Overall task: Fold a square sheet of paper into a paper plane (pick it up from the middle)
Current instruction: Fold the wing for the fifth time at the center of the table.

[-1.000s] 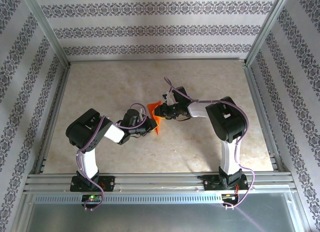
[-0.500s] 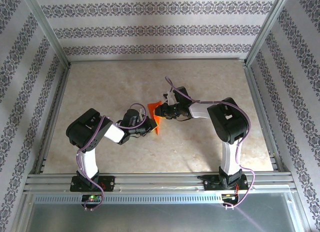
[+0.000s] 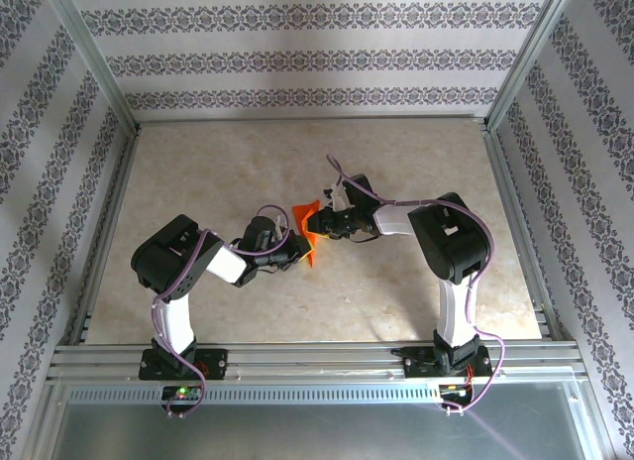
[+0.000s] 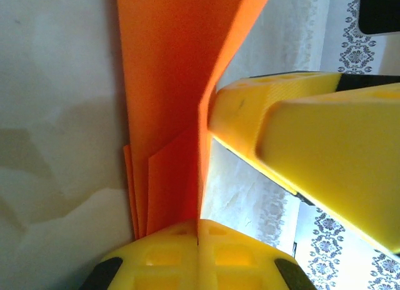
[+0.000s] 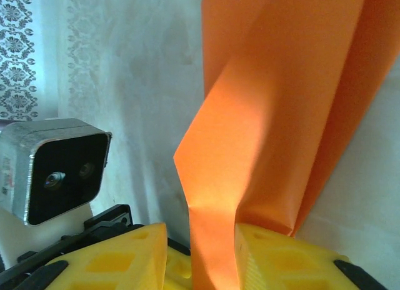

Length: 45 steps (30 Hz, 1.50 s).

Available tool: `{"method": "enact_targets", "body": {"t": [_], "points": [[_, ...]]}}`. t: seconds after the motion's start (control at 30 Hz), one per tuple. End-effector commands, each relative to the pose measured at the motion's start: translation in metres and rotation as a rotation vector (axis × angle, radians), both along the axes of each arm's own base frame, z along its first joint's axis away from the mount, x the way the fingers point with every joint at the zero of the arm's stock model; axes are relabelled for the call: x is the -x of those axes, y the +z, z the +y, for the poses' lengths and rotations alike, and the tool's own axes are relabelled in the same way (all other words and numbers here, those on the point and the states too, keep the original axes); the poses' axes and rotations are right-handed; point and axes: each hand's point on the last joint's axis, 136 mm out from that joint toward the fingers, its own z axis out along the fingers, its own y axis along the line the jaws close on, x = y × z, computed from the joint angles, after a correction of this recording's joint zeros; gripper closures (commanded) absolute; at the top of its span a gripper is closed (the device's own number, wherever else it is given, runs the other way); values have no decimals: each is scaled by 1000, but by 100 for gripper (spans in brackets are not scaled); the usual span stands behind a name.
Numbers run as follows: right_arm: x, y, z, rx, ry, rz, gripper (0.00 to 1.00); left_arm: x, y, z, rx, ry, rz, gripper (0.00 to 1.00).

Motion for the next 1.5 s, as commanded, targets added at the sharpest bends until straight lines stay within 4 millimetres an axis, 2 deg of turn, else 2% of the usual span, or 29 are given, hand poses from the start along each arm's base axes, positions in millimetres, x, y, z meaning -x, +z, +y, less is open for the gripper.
{"method": "enact_targets", "body": {"t": [0.0, 0.37, 0.67, 1.03, 1.3, 1.47], "points": [[-3, -2, 4, -11, 17, -6, 66, 9, -52, 36, -132, 94, 137, 100], [1, -16, 3, 40, 19, 25, 64, 9, -52, 37, -134, 95, 142, 100], [5, -30, 4, 119, 28, 48, 63, 9, -51, 37, -134, 94, 141, 95], [6, -43, 2, 185, 7, 74, 62, 6, -24, 33, -105, 94, 120, 88], [4, -41, 3, 185, -4, 77, 61, 7, -8, 37, -156, 84, 111, 81], [3, -39, 3, 183, -11, 78, 61, 6, 2, 30, -161, 56, 85, 76]]}}
